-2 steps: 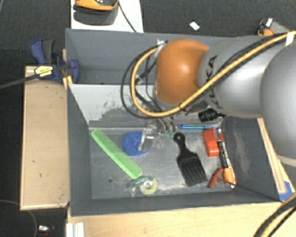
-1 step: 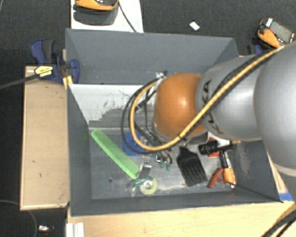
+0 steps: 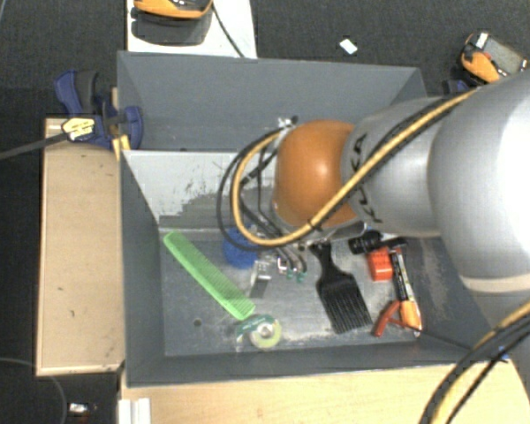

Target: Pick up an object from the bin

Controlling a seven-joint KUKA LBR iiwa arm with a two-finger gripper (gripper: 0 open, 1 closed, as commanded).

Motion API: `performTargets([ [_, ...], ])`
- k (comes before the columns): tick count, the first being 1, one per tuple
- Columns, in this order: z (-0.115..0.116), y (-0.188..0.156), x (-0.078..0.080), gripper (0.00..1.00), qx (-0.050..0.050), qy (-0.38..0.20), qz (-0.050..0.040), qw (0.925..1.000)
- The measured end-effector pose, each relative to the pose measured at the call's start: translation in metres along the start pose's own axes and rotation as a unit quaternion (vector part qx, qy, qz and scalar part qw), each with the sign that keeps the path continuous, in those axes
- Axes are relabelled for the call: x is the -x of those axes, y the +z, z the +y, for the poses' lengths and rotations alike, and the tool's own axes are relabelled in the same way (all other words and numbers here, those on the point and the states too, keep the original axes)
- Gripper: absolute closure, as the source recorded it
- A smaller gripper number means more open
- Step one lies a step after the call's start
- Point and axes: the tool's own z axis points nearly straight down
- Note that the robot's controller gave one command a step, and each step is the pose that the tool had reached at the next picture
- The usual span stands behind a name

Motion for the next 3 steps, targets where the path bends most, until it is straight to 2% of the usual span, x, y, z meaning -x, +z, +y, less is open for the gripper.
performTargets([
  [1, 0.011, 0.015, 0.005, 1.00, 0.001, 0.110, 0.0026, 0.9939],
  [2, 0.012, 0.015, -0.001, 1.00, 0.000, 0.120, 0.0038, 0.9928],
  [3, 0.011, -0.019, -0.004, 1.00, -0.002, 0.120, 0.0095, 0.9927],
])
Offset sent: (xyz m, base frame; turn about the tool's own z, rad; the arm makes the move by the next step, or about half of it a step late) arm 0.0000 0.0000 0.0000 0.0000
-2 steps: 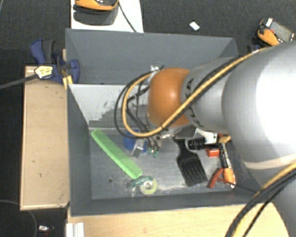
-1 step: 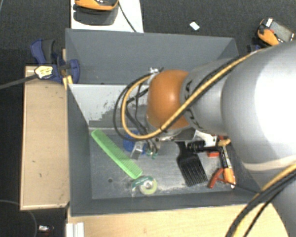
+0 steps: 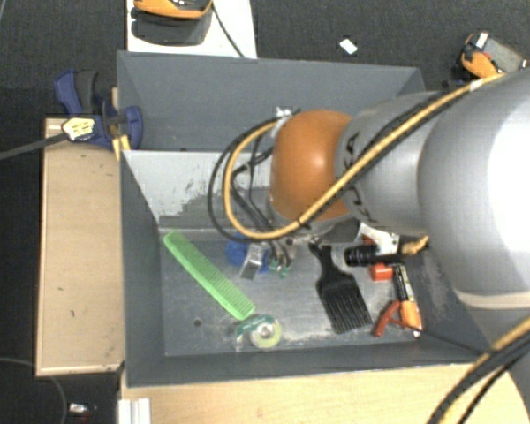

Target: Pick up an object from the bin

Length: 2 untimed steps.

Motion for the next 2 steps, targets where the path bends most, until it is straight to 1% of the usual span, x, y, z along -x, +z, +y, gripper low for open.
performTargets([
  [2, 0.001, -0.066, 0.000, 1.00, 0.001, -0.002, -0.0008, 1.0000],
])
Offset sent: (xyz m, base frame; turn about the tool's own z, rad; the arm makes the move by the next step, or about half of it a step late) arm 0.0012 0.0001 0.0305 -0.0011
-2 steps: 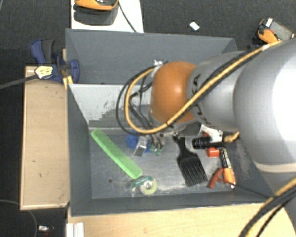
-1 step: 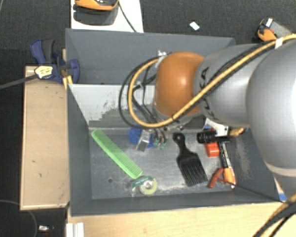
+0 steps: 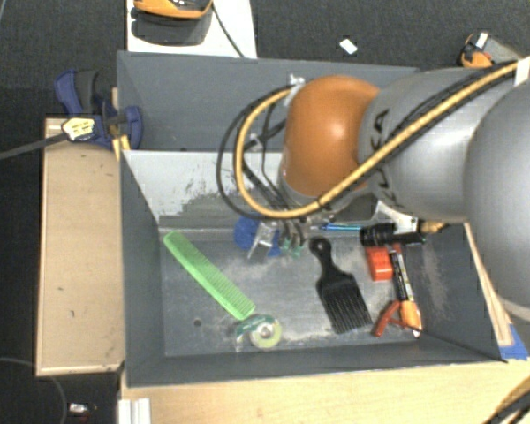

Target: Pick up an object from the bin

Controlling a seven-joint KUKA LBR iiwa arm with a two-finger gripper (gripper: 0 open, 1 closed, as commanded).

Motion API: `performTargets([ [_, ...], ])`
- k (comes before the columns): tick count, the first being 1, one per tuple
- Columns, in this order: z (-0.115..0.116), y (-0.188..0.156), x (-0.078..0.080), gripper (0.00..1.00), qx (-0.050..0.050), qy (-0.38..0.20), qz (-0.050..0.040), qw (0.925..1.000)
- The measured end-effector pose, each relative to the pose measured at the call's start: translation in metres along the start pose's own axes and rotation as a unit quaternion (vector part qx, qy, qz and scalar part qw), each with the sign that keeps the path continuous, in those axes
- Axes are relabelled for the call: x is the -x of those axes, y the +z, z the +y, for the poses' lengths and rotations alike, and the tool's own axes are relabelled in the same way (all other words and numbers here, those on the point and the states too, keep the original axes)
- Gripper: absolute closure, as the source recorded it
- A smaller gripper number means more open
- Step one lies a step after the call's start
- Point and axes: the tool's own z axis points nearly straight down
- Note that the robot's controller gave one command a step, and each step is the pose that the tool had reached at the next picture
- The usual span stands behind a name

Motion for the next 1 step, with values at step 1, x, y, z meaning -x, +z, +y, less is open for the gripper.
performTargets([
  [1, 0.0006, -0.0240, 0.0008, 1.00, 0.001, -0.001, -0.0019, 1.0000],
])
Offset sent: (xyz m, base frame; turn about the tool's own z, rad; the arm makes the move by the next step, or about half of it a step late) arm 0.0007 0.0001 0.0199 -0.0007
